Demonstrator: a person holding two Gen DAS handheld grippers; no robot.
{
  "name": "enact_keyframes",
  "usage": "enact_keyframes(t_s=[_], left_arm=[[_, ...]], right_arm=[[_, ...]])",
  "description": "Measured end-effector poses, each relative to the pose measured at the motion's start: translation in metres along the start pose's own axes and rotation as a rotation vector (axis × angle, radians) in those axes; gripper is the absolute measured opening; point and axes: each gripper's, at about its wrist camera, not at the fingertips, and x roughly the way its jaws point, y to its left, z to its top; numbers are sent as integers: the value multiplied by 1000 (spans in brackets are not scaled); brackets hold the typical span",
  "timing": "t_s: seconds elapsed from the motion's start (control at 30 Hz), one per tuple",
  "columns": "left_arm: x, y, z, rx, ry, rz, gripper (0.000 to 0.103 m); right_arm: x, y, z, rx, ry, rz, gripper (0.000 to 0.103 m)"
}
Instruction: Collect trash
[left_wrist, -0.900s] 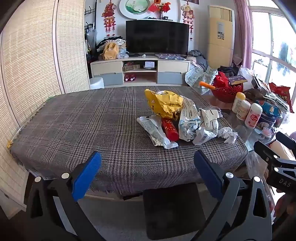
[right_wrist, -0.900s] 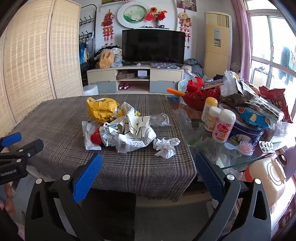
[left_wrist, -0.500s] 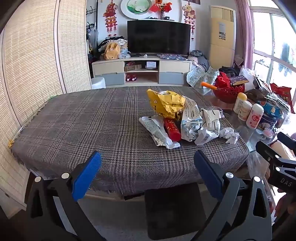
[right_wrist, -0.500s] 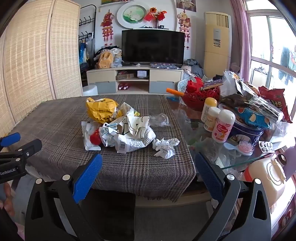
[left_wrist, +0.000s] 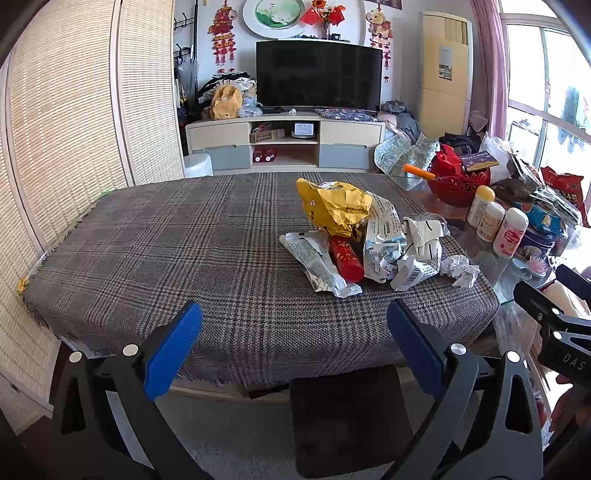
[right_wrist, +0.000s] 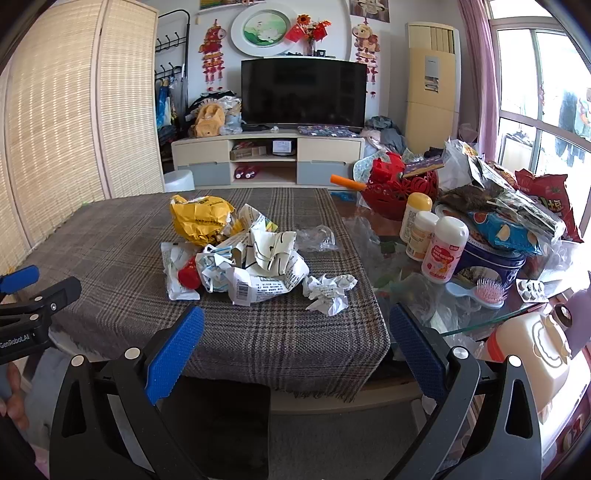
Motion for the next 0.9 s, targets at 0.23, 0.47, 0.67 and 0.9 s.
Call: enact_keyframes(t_s=[0.23, 0.47, 0.67, 0.9], left_arm=[[1, 3, 1, 0, 1, 6, 95], [-2, 6, -1, -6, 0, 14, 95], [-1, 4, -1, -3, 1, 15, 95], [-2, 3, -1, -1, 0, 17, 95]], right_arm=[[0, 0, 0, -1, 1, 0, 100], [0, -1, -1, 2, 0, 0, 100], [0, -1, 0, 3, 1, 0, 100], [1, -1, -1, 1, 1, 2, 100]])
